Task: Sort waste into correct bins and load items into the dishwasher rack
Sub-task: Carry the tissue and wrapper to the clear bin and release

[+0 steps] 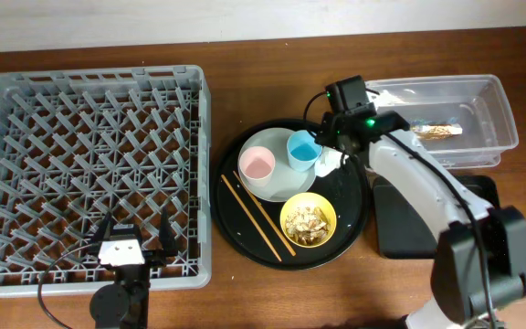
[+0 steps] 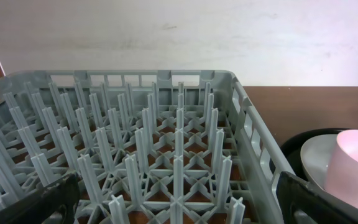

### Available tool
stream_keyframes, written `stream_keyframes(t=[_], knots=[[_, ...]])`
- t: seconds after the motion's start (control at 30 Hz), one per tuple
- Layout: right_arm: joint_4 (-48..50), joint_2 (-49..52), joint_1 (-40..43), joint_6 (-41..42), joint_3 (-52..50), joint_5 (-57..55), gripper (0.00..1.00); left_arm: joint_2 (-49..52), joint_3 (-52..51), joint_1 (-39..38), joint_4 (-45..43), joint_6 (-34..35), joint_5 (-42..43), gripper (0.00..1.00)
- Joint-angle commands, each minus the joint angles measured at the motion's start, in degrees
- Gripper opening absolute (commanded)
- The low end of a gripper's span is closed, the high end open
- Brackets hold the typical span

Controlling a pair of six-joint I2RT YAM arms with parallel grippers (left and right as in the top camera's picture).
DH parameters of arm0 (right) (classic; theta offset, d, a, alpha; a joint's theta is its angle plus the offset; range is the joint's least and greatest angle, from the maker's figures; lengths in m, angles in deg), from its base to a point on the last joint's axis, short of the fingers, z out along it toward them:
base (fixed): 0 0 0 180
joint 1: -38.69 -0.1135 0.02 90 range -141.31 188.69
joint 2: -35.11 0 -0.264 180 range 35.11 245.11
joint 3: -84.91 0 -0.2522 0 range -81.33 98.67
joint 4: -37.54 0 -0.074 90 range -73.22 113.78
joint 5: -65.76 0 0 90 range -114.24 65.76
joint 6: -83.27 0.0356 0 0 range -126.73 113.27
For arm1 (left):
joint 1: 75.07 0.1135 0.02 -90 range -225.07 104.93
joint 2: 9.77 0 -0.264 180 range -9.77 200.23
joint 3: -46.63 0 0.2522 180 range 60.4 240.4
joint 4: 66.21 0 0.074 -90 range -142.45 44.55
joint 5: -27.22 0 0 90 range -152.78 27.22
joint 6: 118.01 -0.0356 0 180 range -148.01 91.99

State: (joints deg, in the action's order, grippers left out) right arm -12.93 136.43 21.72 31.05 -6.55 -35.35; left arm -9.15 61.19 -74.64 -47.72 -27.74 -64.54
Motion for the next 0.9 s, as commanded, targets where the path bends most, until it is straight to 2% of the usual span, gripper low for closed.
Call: stream_keyframes(t=[0.0, 0.1, 0.17, 0.4, 0.43, 0.47, 0.53, 0.67, 0.7, 0.73, 0.87], knots=[[0.9, 3.0, -0.2, 2.3, 0.5, -3.1, 0.73, -0.3, -0.3, 0.3, 0.1, 0.6, 0.5, 0.99], [0.2, 4.6, -0.2, 3.8, 0.4, -3.1, 0.73, -0.3, -0.3, 0.3, 0.0, 0.6, 0.5, 0.99], [-3.7, 4.9, -0.2, 6.9, 0.4, -2.6, 0.73, -0.3, -0.3, 0.3, 0.1, 0.6, 0.5, 0.99], [-9.4, 4.7, -0.3, 6.9, 0.1, 2.6, 0.73, -0.3, -0.3, 0.3, 0.1, 0.6, 0.5, 0.99], [-11.0, 4.1, -0.3, 6.9, 0.1, 3.2, 0.67, -0.3, -0.3, 0.3, 0.0, 0.6, 0.5, 0.99], [-12.5, 3.2, -0.3, 6.9, 0.1, 3.4, 0.57, -0.3, -0.3, 0.3, 0.0, 0.6, 0.5, 0.99], [-13.8, -0.1, -0.3, 6.9, 0.1, 3.4, 0.51, -0.3, -0.3, 0.3, 0.0, 0.6, 0.5, 0.99], [-10.2, -2.5, -0.2, 6.9, 0.1, 3.4, 0.51, -0.3, -0.3, 0.3, 0.0, 0.6, 0.5, 0.99], [-9.2, -1.9, -0.2, 7.1, 0.1, 3.5, 0.53, -0.3, -0.3, 0.3, 0.0, 0.6, 0.5, 0.99], [-8.4, -0.7, -0.2, 8.6, 0.1, 3.5, 0.58, -0.3, -0.3, 0.3, 0.0, 0.6, 0.5, 0.99], [-3.4, 4.8, -0.2, 9.5, 0.0, 3.6, 0.59, -0.3, -0.3, 0.3, 0.0, 0.6, 0.5, 0.99]])
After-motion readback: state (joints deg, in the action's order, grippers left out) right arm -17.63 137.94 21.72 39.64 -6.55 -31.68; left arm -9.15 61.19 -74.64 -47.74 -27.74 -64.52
